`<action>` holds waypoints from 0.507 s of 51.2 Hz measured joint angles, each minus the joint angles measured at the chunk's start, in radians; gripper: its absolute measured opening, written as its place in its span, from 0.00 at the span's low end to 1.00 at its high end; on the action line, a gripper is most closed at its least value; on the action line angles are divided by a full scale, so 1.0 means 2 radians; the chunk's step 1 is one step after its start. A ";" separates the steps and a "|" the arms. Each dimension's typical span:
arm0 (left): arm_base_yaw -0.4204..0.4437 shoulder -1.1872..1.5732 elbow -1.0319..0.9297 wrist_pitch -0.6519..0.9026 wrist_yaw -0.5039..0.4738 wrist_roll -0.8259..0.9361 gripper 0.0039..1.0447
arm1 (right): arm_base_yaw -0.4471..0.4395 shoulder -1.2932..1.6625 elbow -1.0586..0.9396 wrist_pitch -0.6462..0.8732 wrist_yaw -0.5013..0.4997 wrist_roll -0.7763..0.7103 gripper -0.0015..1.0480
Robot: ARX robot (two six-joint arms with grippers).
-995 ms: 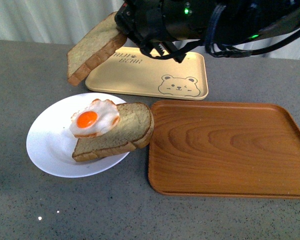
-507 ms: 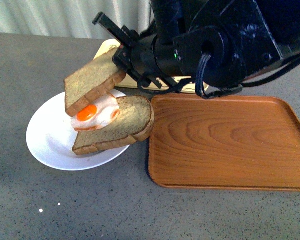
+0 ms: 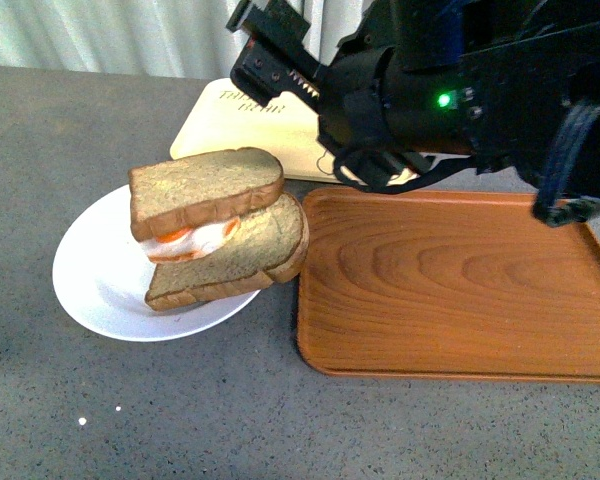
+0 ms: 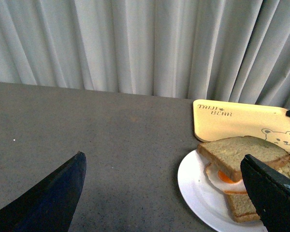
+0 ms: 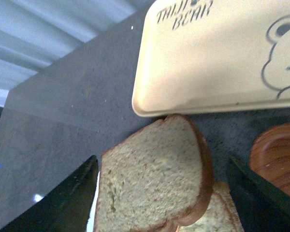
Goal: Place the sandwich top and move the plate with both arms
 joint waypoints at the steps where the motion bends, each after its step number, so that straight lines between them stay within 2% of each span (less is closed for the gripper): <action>1: 0.000 0.000 0.000 0.000 0.000 0.000 0.92 | -0.003 -0.011 -0.009 0.004 0.009 -0.006 0.78; 5: 0.000 0.000 0.000 0.000 0.000 0.000 0.92 | -0.016 -0.050 -0.043 0.021 0.030 -0.036 0.92; 13: 0.000 0.000 0.000 0.000 0.000 0.000 0.92 | -0.047 -0.119 -0.098 0.049 0.057 -0.092 0.91; 15: 0.000 0.000 0.000 0.000 0.000 0.000 0.92 | -0.055 -0.134 -0.119 0.085 0.094 -0.121 0.87; 17: 0.000 0.000 0.000 0.000 0.001 0.000 0.92 | -0.071 -0.156 -0.152 0.142 0.135 -0.181 0.81; 20: 0.000 0.000 0.000 0.000 0.000 0.000 0.92 | -0.101 -0.193 -0.202 0.191 0.133 -0.243 0.72; 26: 0.000 0.000 0.000 0.000 0.000 0.000 0.92 | -0.152 -0.266 -0.286 0.220 0.119 -0.333 0.55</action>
